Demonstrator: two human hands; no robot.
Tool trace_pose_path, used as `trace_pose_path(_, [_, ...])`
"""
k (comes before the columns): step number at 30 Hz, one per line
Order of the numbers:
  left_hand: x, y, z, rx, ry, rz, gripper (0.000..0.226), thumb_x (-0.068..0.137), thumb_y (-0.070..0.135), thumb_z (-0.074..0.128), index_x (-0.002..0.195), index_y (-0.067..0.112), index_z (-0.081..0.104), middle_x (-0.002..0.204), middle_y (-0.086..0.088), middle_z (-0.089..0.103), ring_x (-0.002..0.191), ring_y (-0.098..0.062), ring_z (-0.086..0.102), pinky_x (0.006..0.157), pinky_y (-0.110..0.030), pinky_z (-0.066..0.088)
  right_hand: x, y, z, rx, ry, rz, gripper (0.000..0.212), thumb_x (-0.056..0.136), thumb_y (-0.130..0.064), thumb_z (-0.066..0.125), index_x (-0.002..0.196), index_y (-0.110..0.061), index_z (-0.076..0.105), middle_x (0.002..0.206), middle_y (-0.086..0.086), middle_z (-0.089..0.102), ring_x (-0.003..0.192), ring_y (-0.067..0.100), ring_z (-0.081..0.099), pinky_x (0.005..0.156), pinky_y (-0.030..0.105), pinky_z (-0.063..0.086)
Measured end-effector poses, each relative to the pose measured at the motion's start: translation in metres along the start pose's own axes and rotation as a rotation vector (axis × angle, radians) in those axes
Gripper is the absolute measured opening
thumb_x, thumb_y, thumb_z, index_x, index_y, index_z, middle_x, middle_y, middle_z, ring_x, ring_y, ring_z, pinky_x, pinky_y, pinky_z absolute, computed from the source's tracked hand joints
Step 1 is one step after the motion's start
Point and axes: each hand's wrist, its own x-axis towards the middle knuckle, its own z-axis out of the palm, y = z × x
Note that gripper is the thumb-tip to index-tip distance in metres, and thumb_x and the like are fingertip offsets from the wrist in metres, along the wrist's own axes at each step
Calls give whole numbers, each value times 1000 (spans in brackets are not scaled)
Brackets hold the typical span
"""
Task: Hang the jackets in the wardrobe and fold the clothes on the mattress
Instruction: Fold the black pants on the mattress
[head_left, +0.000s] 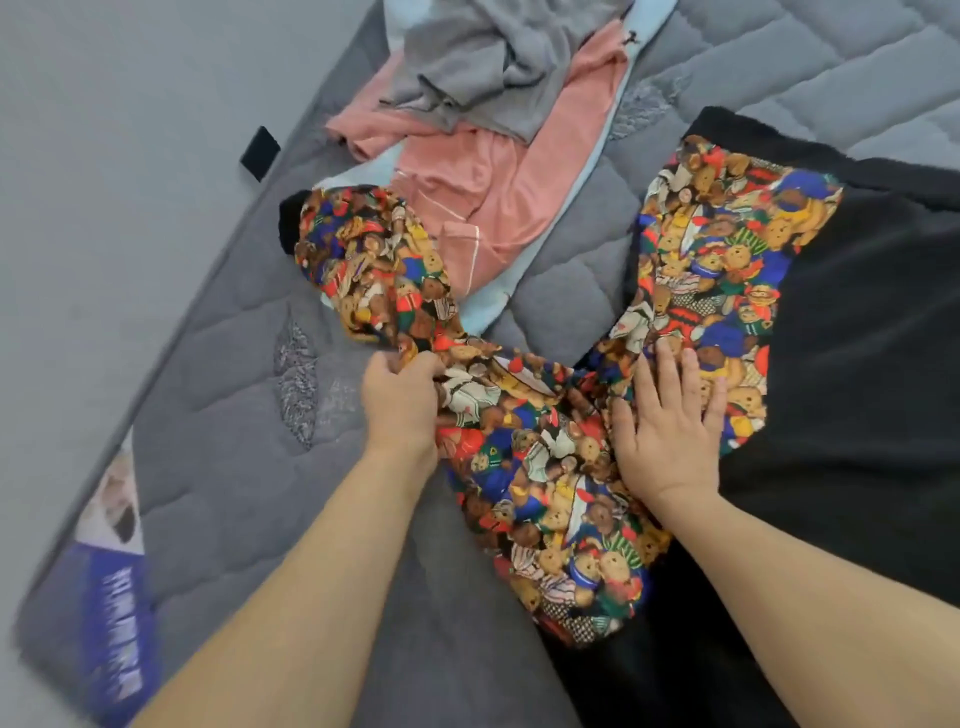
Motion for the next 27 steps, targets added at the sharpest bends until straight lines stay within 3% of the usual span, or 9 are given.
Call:
trace_pose_path(2, [-18, -4, -31, -120, 8, -64, 20, 81, 11, 65, 98, 14, 54, 87, -17, 65, 73, -31, 65, 64, -44, 54, 1, 0, -4, -6, -50, 13, 67, 98, -54, 12, 155, -22, 22, 165, 0, 2, 151, 20, -10, 120, 51, -9])
trace_pose_path(5, [-9, 9, -67, -412, -212, -350, 41, 89, 40, 62, 120, 14, 66, 117, -14, 70, 107, -36, 67, 97, -55, 49, 6, 2, -9, -9, -161, 16, 72, 94, -60, 4, 157, -25, 12, 164, -3, -12, 148, 17, -22, 116, 47, -21])
trace_pose_path(8, [16, 35, -79, -426, -389, -382, 60, 89, 59, 55, 127, 13, 64, 125, -17, 67, 112, -38, 65, 100, -55, 46, 13, 3, -18, -17, -295, 24, 71, 95, -63, 3, 157, -28, 1, 161, -5, -24, 145, 16, -30, 113, 47, -26])
trace_pose_path(14, [53, 105, -102, -539, -201, -130, 34, 95, 26, 56, 120, 5, 65, 114, -17, 71, 99, -33, 71, 86, -49, 56, 24, -19, -45, -111, -498, 119, 68, 99, -57, 11, 156, -25, -7, 159, -1, -29, 147, 24, -25, 117, 56, -14])
trace_pose_path(18, [51, 81, -123, -193, 60, -122, 28, 96, 16, 54, 121, 9, 65, 111, -12, 71, 79, -24, 72, 60, -35, 59, 5, -13, -67, -118, -445, 24, 68, 99, -59, 15, 156, -28, -5, 164, -2, -15, 151, 23, -10, 120, 51, -4])
trace_pose_path(20, [38, 72, -117, 65, 260, 152, 28, 101, 16, 47, 121, 5, 62, 113, -7, 66, 95, -23, 65, 75, -25, 49, -15, -3, -71, -110, -432, 8, 67, 100, -57, 18, 157, -29, -2, 165, -4, -7, 151, 21, -5, 121, 50, 2])
trace_pose_path(23, [-7, 65, -81, 225, 175, 536, 26, 104, 18, 40, 109, 3, 61, 106, -7, 52, 95, -17, 51, 85, -22, 39, -46, 19, -78, -122, -480, 53, 66, 100, -58, 18, 157, -31, 0, 164, -7, -9, 151, 21, -5, 120, 52, 7])
trace_pose_path(25, [-35, 59, -57, 116, 71, 601, 26, 106, 20, 38, 117, 11, 59, 118, -4, 54, 100, -8, 53, 92, -14, 41, -66, 43, -83, -147, -509, 51, 69, 98, -64, 16, 155, -33, -7, 163, -9, -14, 150, 20, -9, 118, 56, 6])
trace_pose_path(27, [-47, 62, -46, -98, 113, 498, 33, 106, 22, 38, 130, 9, 55, 130, -4, 59, 110, -7, 56, 99, -16, 43, -86, 65, -86, -173, -547, 79, 71, 96, -67, 14, 154, -34, -13, 162, -10, -18, 150, 20, -11, 116, 59, 8])
